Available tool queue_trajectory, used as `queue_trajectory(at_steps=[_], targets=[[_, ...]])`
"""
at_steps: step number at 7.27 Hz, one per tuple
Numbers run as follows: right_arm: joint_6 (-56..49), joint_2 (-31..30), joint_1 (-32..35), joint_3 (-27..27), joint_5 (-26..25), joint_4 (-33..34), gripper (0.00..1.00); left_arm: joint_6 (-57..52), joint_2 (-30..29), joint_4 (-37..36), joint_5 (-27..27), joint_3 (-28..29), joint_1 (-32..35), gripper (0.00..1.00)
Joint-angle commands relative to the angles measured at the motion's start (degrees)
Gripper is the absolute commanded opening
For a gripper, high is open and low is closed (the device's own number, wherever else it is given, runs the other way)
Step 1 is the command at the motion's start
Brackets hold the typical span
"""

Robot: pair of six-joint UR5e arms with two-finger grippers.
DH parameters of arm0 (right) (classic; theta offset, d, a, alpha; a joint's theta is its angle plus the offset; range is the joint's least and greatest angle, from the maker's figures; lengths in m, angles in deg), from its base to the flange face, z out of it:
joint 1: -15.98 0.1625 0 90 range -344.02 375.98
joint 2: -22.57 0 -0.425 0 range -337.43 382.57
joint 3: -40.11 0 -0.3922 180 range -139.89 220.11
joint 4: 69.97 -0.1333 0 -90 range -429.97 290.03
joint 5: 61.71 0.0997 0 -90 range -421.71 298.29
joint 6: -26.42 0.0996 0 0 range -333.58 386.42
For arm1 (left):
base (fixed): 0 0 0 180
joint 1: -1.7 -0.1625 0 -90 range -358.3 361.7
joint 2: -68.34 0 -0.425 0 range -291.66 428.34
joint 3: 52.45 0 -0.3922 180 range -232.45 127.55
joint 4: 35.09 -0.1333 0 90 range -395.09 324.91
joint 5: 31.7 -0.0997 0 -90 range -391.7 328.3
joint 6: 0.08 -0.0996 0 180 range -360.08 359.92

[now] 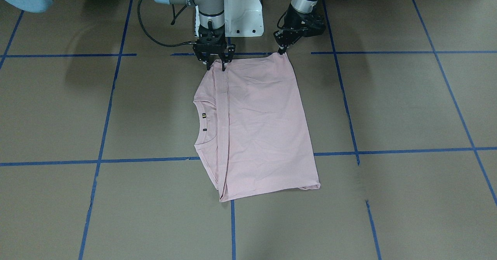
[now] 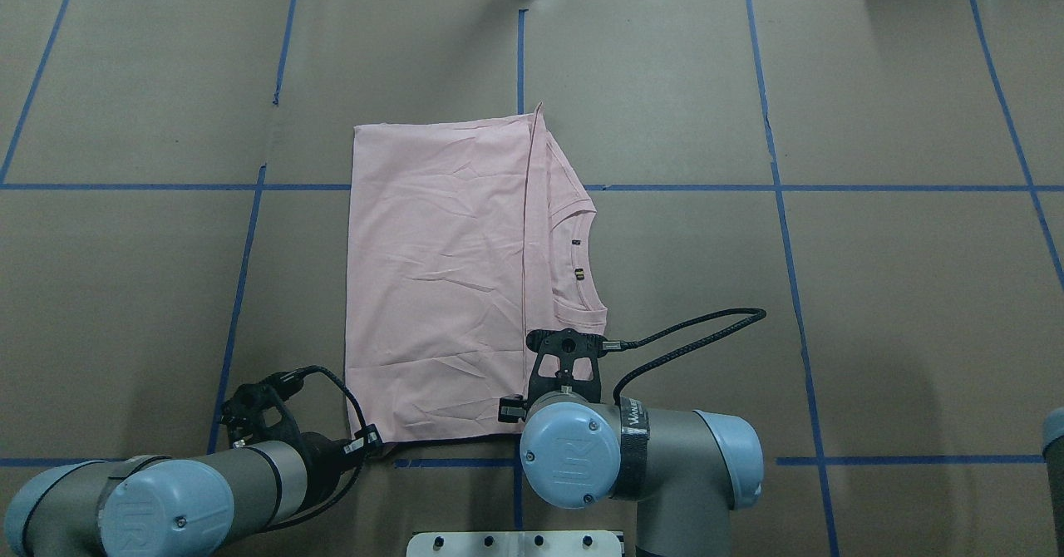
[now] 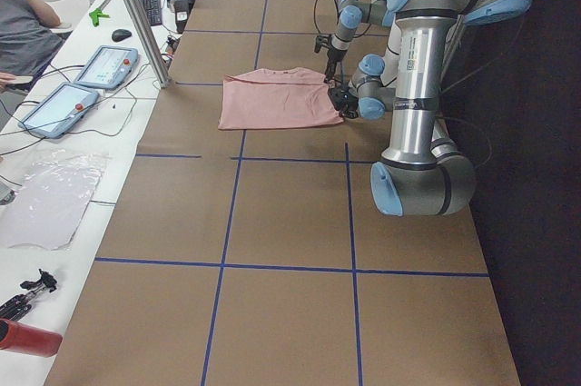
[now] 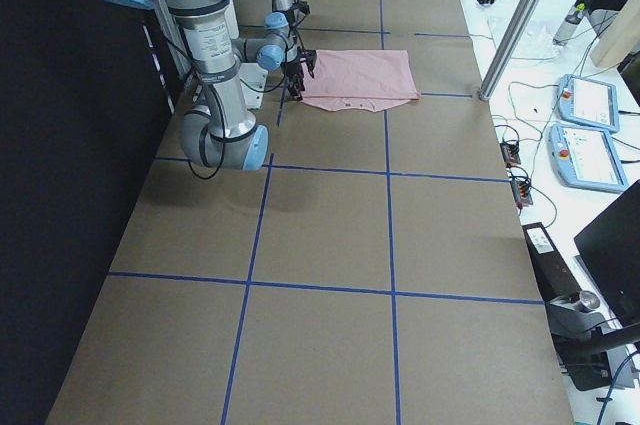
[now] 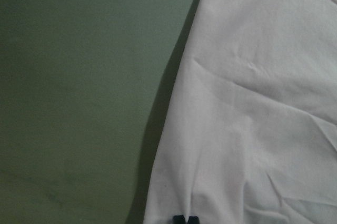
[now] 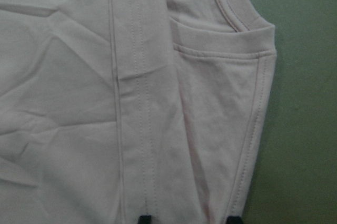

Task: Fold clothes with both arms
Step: 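Grasp the near edge of the shirt with both grippers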

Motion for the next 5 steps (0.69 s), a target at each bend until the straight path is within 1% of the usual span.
queue_trajectory(at_steps=[1, 4, 5], targets=[[0.18, -0.06, 0.0, -0.02, -0.07, -0.01, 0.0, 0.0, 0.0, 0.0, 0.0, 0.03, 0.0, 0.0], [0.1, -0.42, 0.17, 1.03, -0.07, -0.01, 0.0, -0.09, 0.0, 0.0, 0.09, -0.06, 0.0, 0.0], [-0.25, -1.37, 0.87, 4.51, 0.11, 0.69, 0.0, -3.92, -0.09, -1.04, 0.44, -3.27, 0.35, 0.0]])
